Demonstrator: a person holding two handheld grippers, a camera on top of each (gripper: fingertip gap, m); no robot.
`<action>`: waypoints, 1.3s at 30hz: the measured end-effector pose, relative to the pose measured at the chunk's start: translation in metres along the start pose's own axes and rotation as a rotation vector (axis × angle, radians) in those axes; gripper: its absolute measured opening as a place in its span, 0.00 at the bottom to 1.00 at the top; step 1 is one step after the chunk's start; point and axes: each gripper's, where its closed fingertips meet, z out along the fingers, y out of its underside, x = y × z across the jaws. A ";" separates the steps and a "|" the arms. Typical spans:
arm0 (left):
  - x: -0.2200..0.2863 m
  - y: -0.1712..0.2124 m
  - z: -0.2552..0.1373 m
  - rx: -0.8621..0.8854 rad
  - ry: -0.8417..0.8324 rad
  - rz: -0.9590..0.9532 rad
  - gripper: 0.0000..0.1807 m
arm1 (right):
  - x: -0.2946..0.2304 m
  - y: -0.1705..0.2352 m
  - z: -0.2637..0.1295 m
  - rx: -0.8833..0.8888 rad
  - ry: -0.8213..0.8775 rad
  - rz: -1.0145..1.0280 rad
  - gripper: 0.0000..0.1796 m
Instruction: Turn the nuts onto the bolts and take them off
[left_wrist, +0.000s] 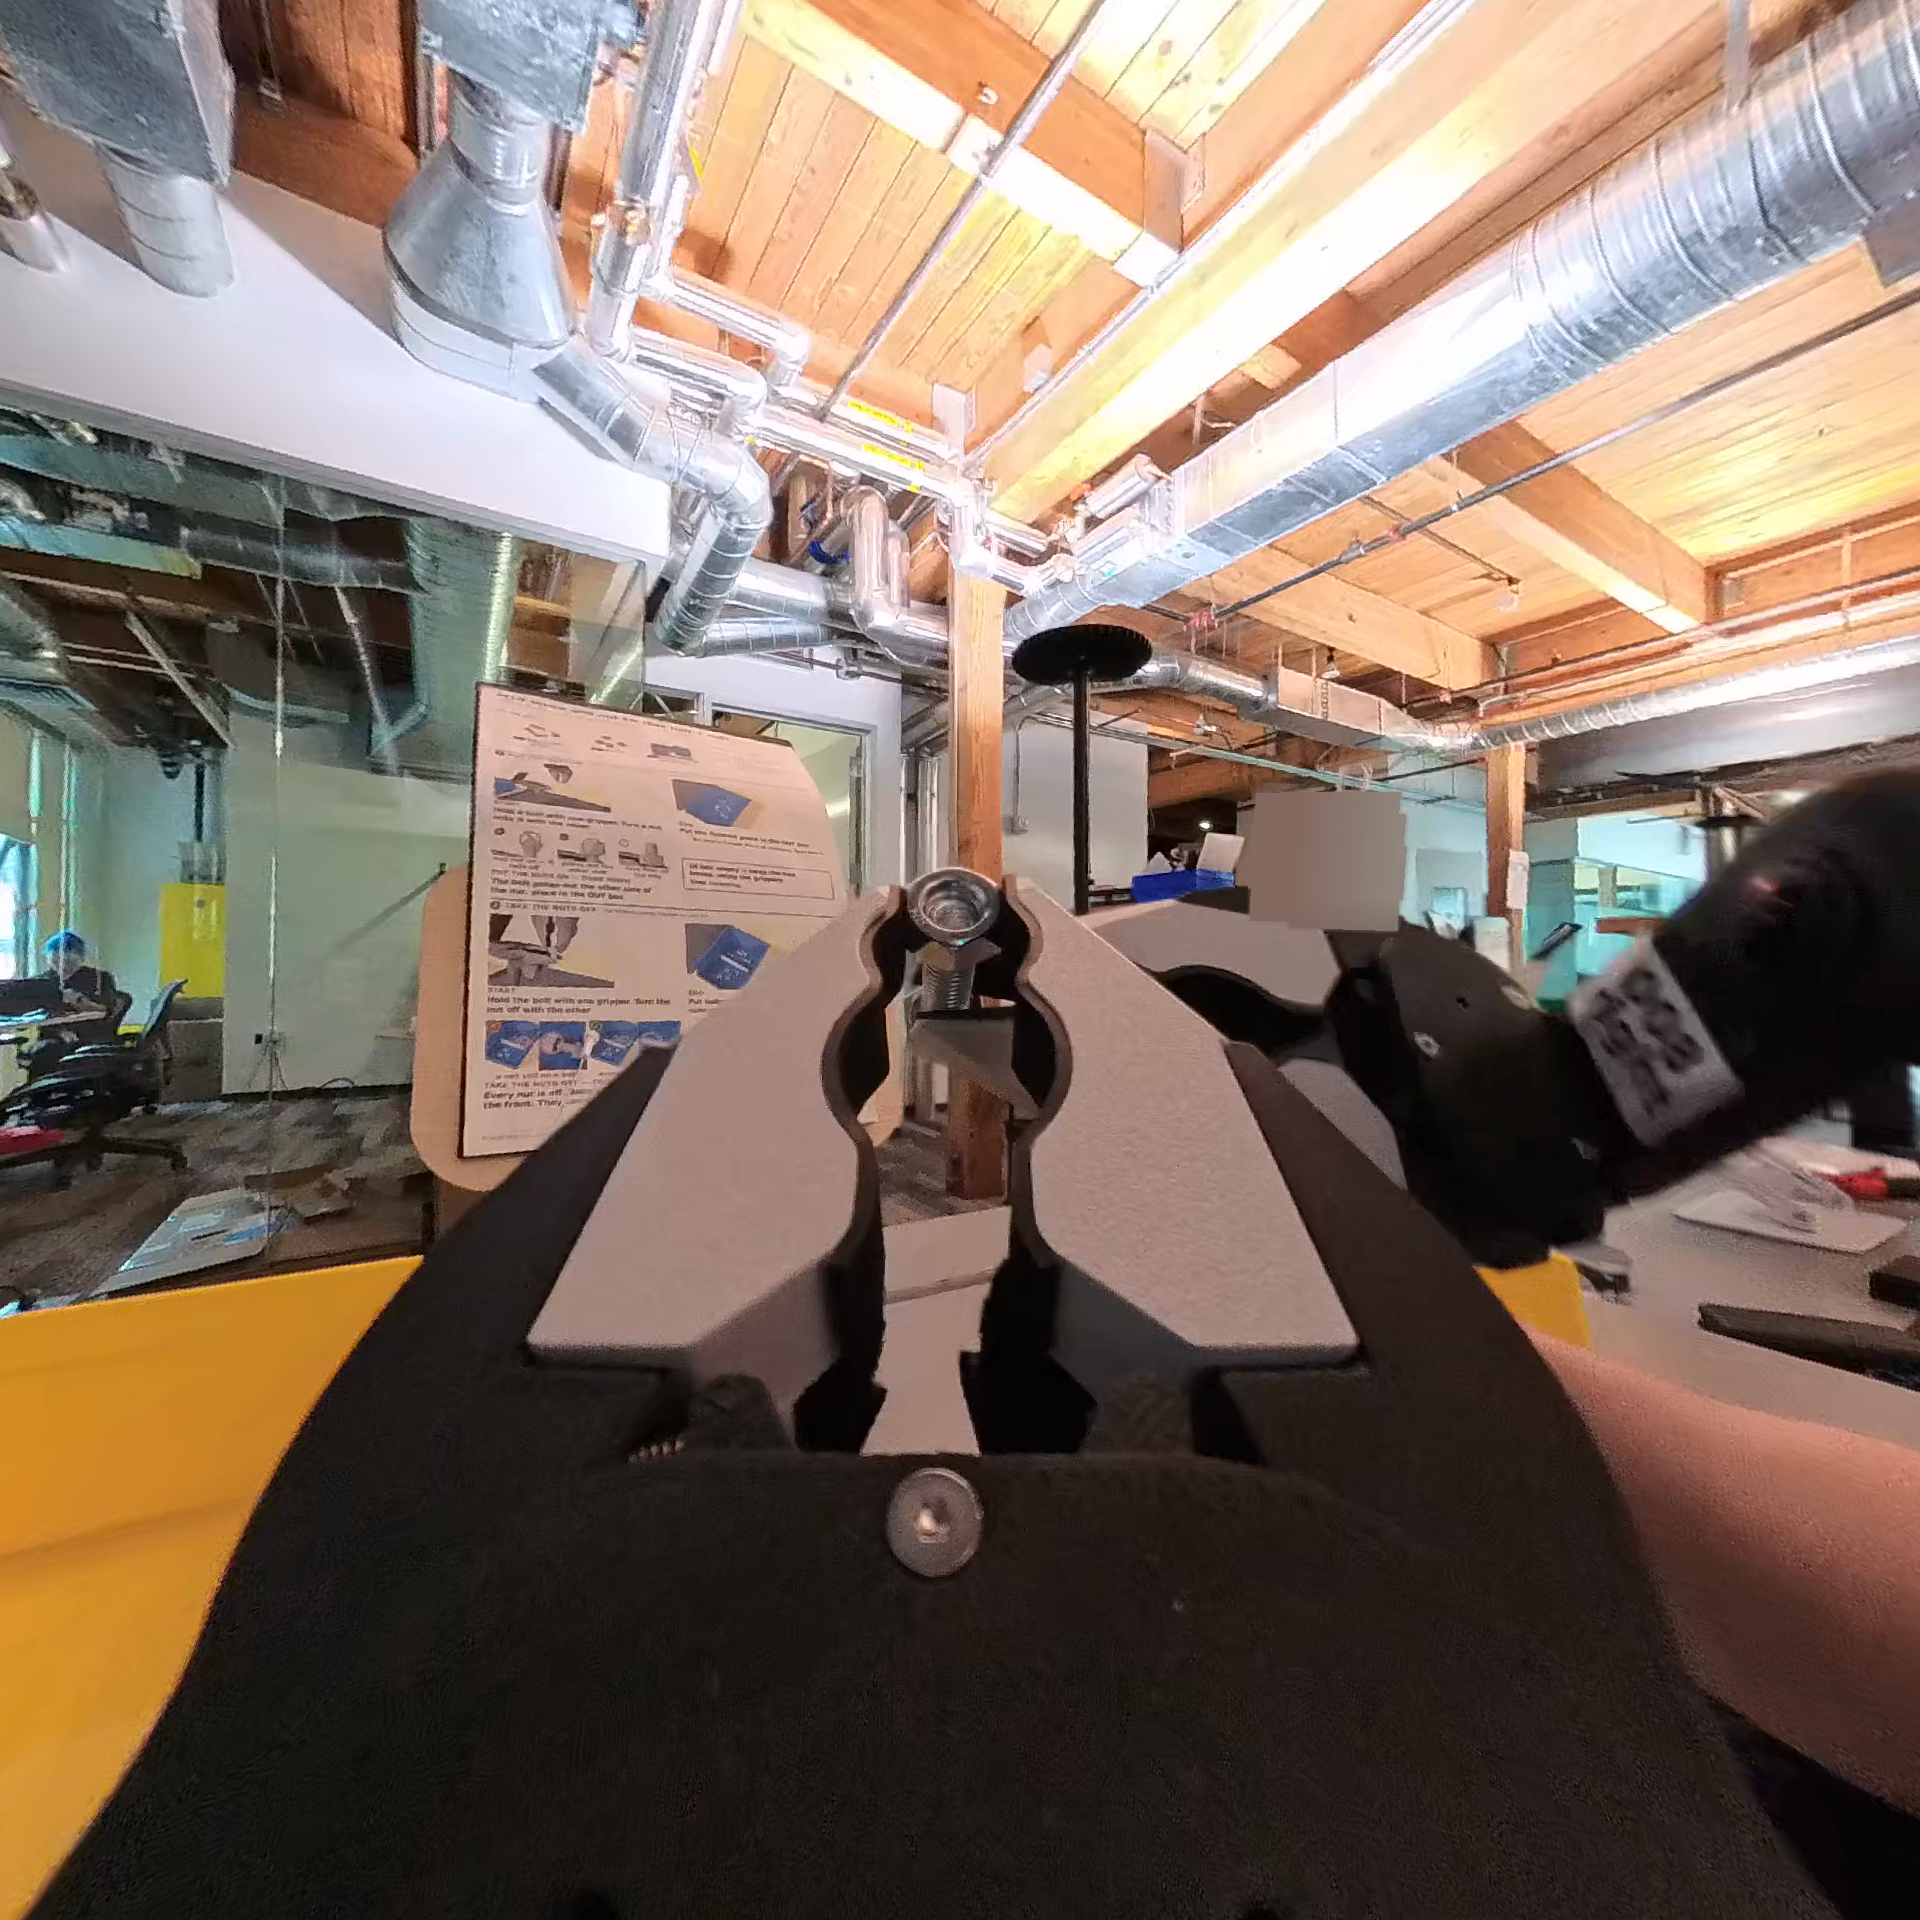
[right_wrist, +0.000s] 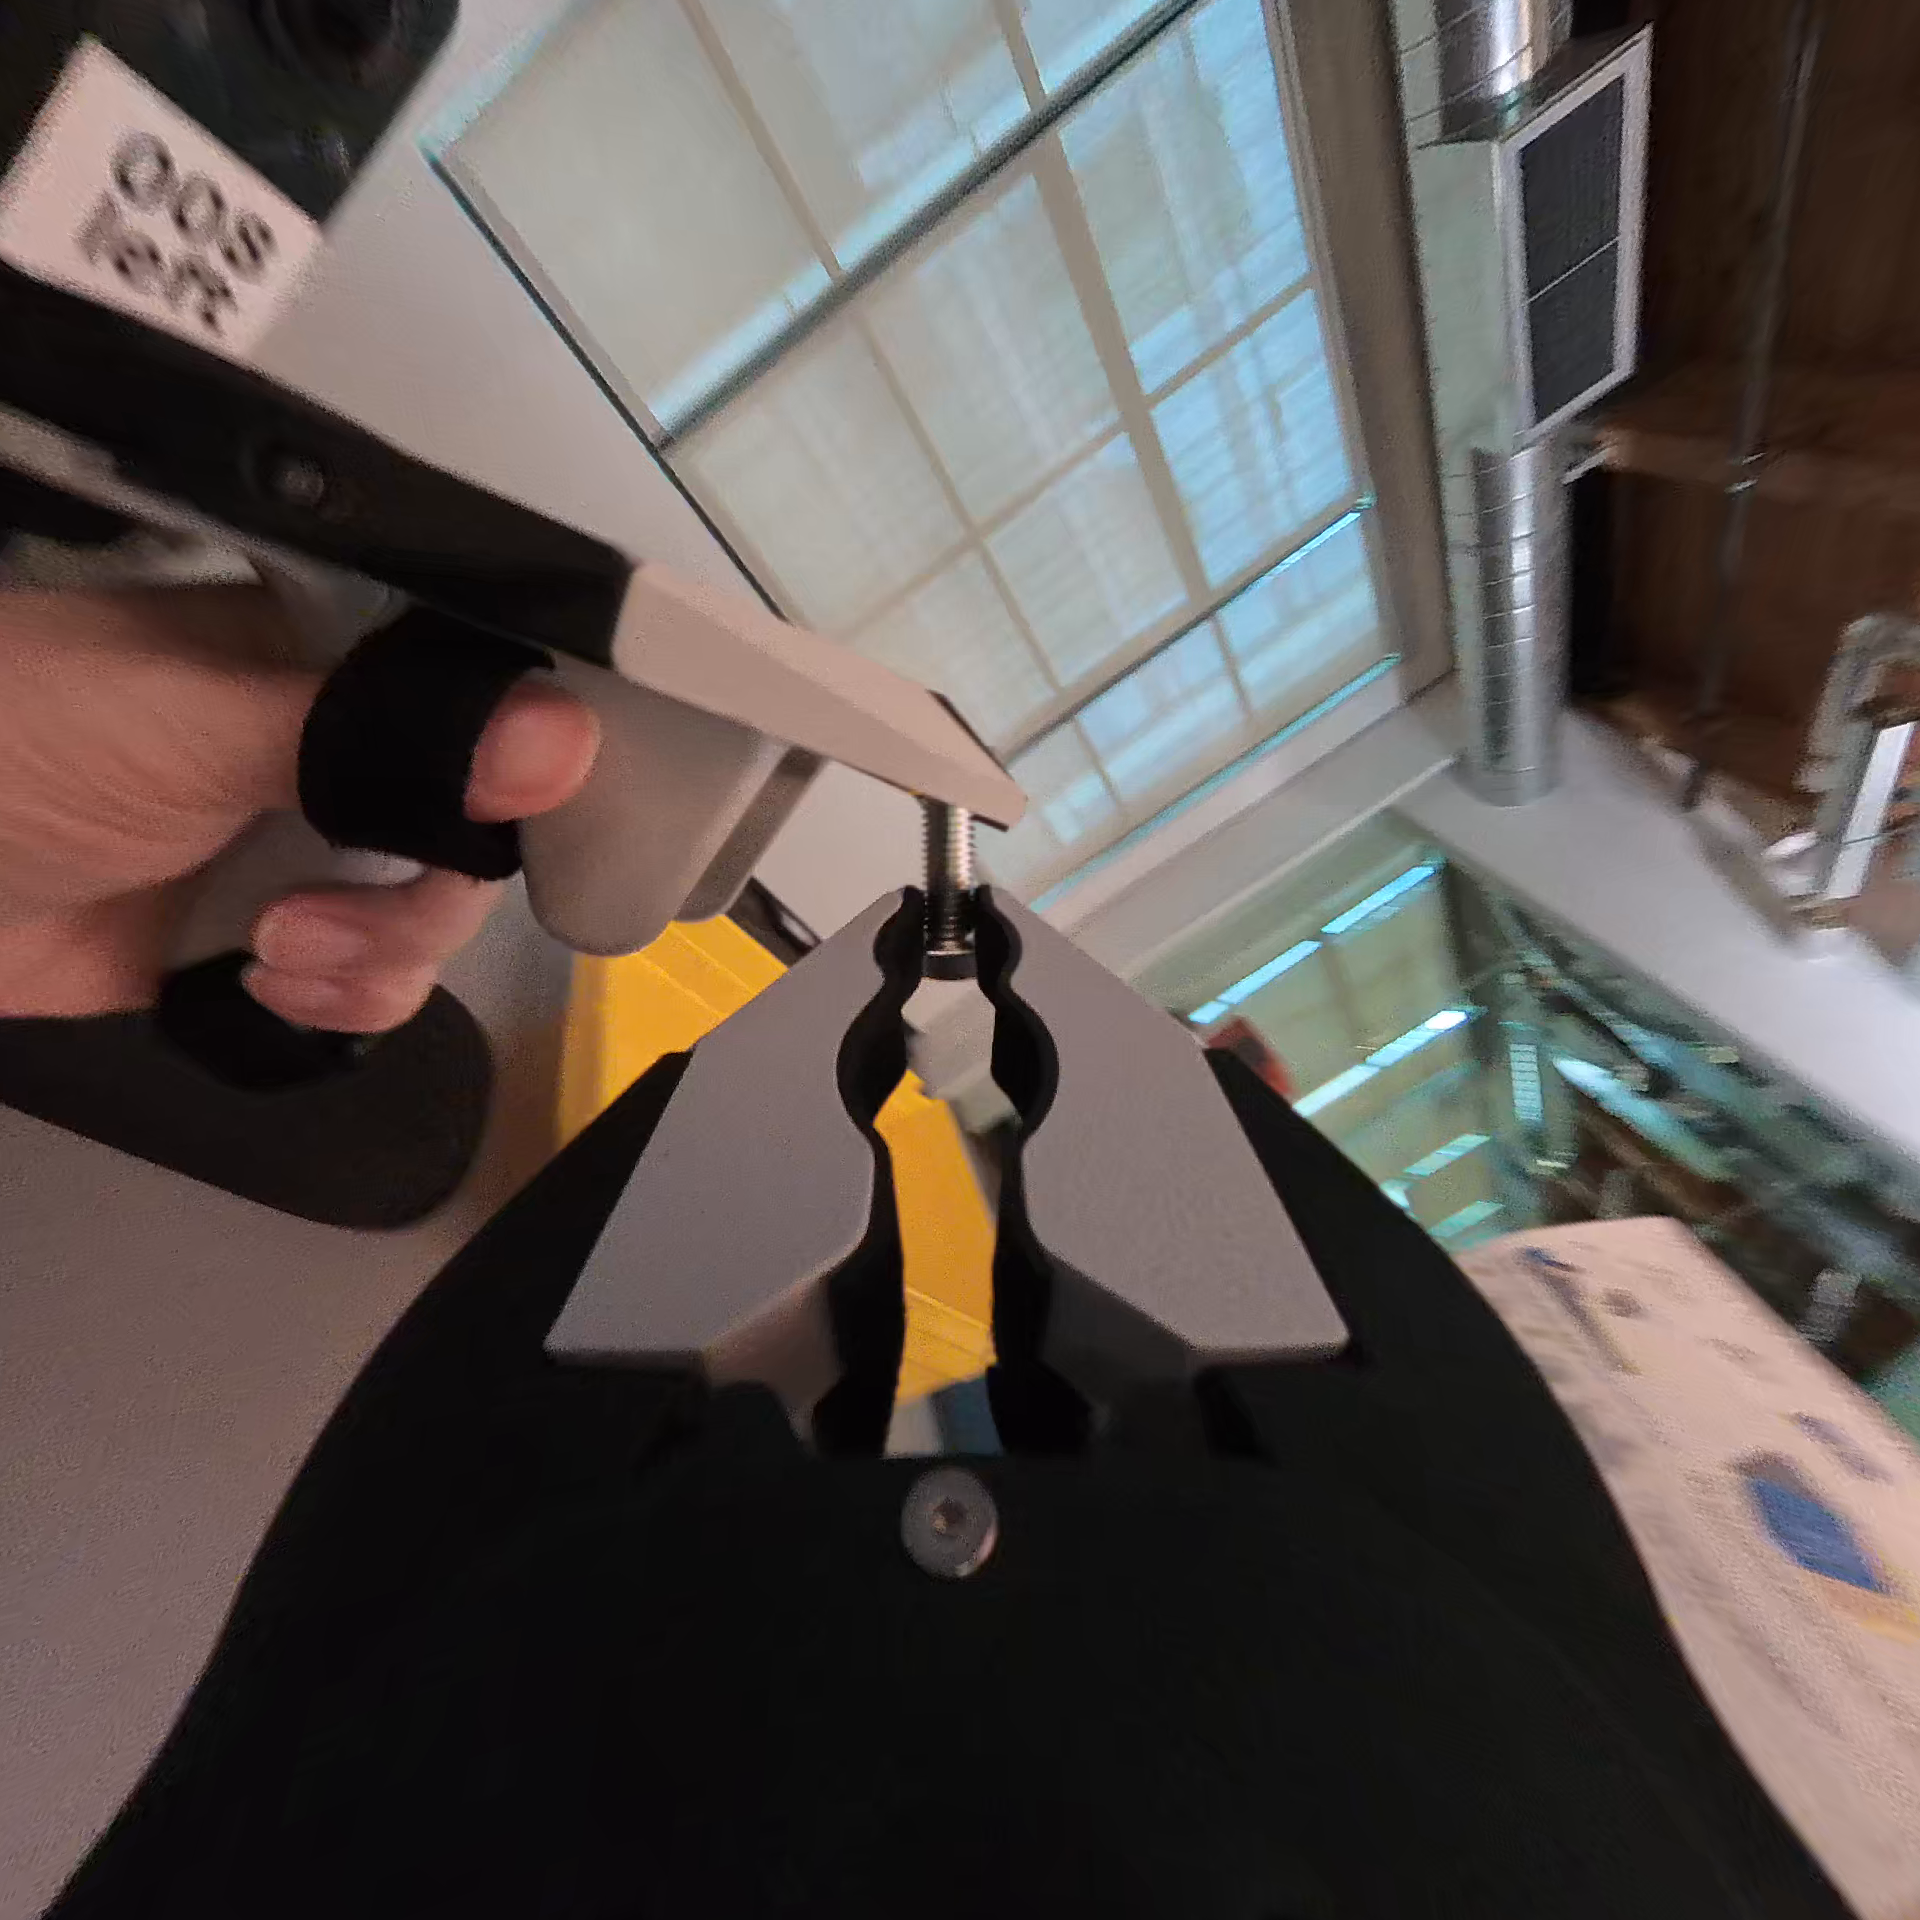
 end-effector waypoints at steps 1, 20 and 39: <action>0.004 -0.001 0.000 -0.002 0.029 0.010 0.09 | 0.000 -0.002 -0.001 0.032 -0.047 0.082 0.04; 0.099 0.001 -0.049 -0.189 0.793 -0.170 0.17 | -0.058 -0.054 -0.084 0.352 -1.300 0.922 0.04; -0.016 0.003 -0.010 0.033 -0.020 -0.233 0.09 | -0.012 0.002 0.008 -0.082 0.024 -0.154 0.04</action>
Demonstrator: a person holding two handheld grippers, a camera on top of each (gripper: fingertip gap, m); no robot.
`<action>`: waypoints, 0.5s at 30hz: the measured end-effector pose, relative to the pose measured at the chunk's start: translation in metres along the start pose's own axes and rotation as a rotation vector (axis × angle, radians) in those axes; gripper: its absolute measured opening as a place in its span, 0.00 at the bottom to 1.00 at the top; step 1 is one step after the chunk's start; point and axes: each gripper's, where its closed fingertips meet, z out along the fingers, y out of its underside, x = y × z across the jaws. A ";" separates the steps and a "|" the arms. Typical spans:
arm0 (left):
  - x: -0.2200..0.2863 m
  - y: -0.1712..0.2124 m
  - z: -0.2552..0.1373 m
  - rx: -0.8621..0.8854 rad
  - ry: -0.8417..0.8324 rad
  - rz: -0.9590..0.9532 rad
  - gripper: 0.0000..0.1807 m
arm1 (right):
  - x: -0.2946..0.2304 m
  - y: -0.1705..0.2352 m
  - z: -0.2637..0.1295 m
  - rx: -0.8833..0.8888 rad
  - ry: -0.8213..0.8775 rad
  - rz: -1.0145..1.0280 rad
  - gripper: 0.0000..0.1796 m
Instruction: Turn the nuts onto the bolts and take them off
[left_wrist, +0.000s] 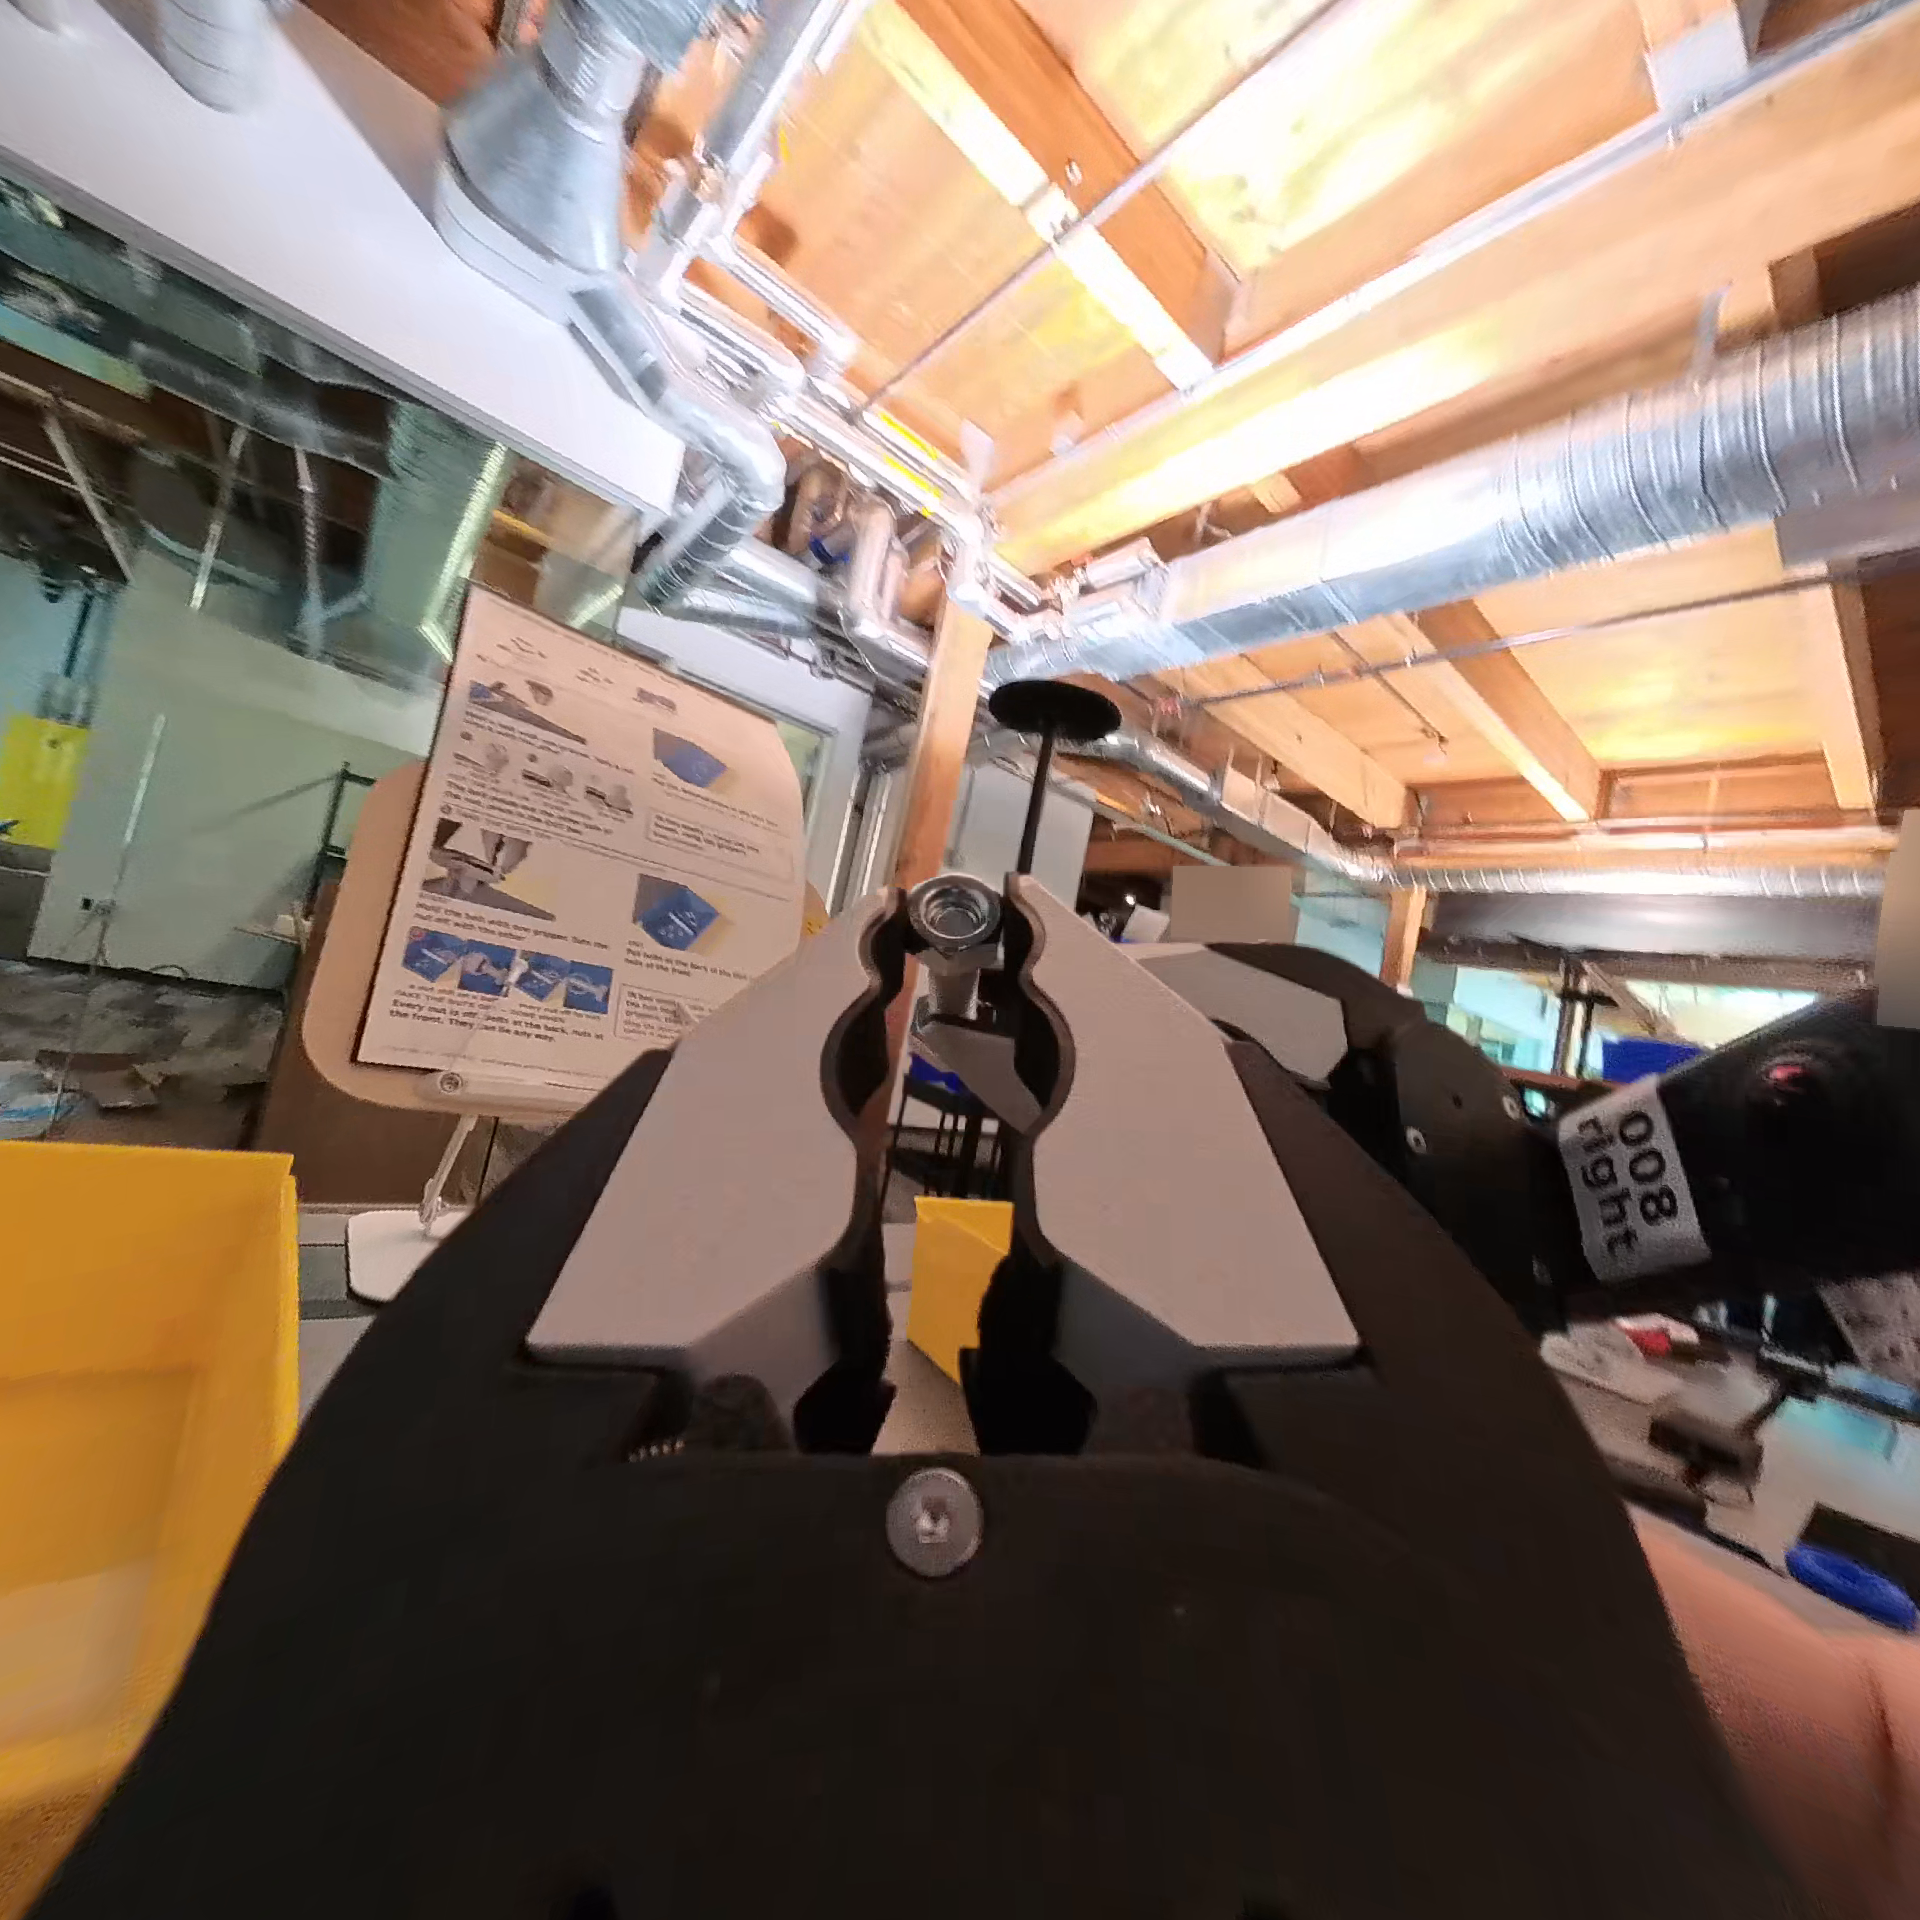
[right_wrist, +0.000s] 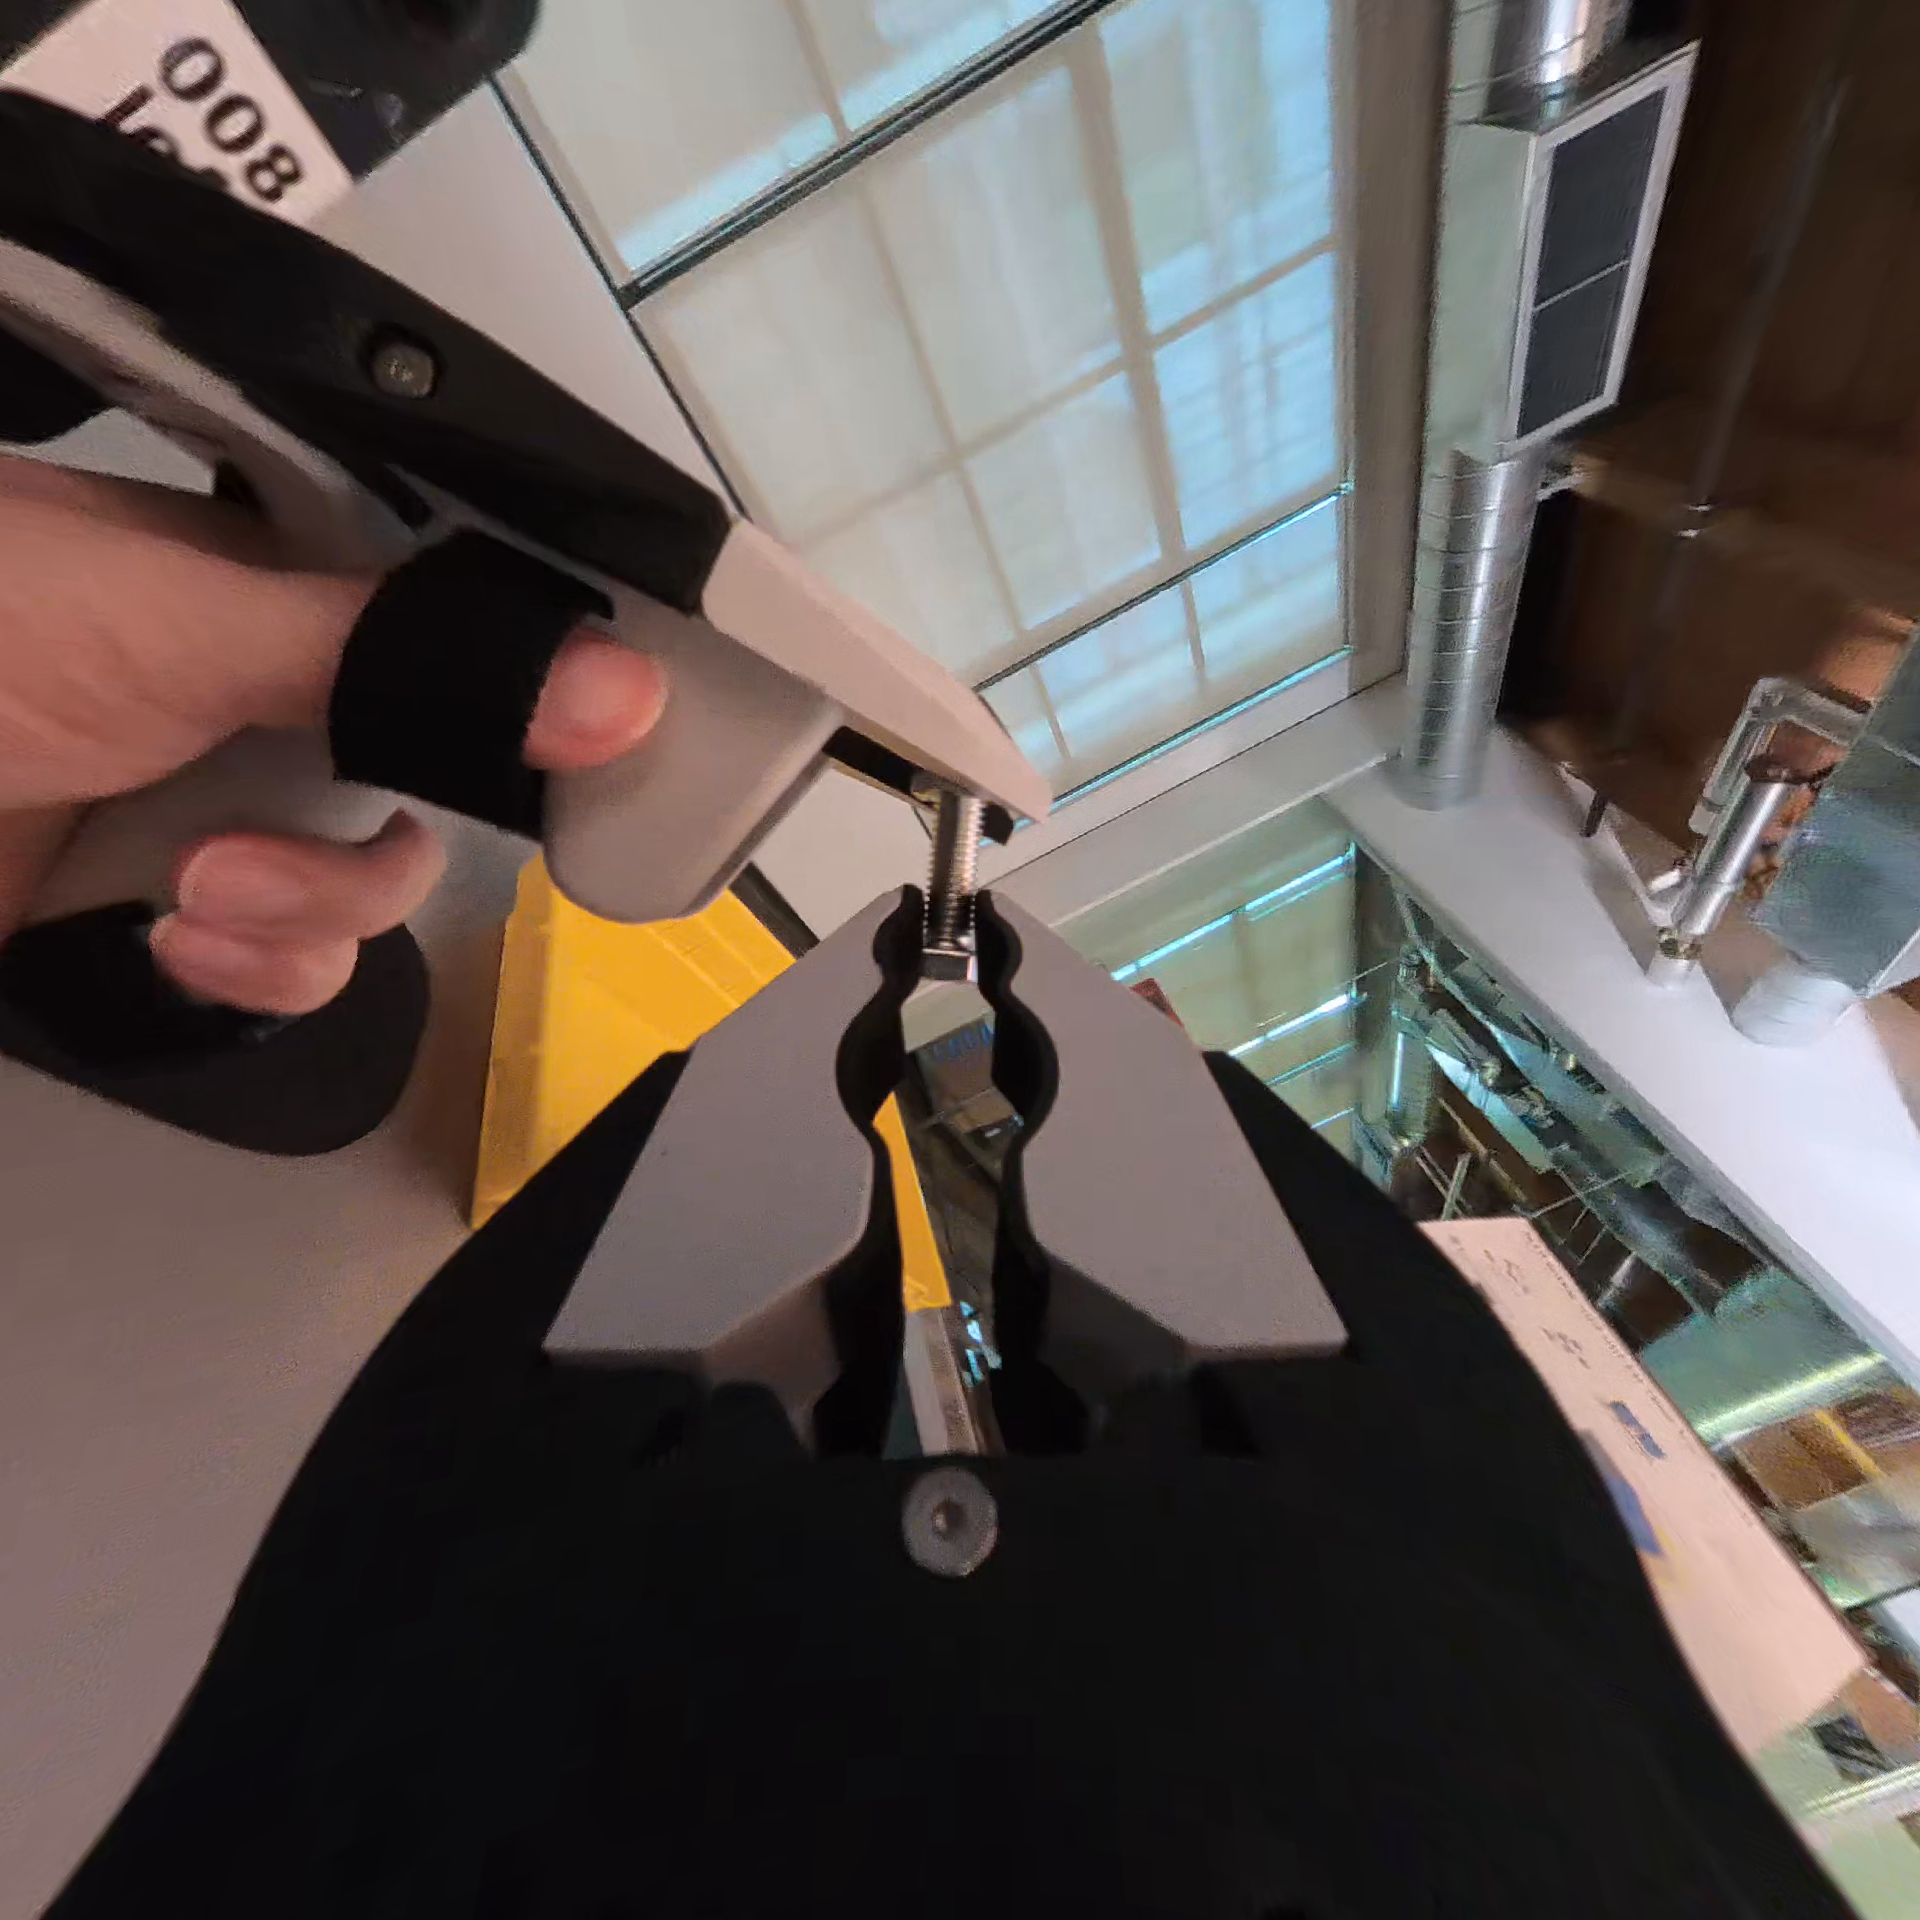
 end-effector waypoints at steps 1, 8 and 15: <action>-0.001 -0.001 0.000 0.015 -0.015 0.000 0.09 | -0.001 0.001 0.001 0.002 -0.004 0.029 0.04; 0.021 -0.001 0.002 -0.056 0.155 0.060 0.17 | -0.006 -0.015 -0.014 0.204 -0.374 0.482 0.04; 0.075 0.000 -0.024 -0.192 0.540 0.102 0.20 | -0.009 -0.051 -0.068 0.501 -1.107 1.110 0.04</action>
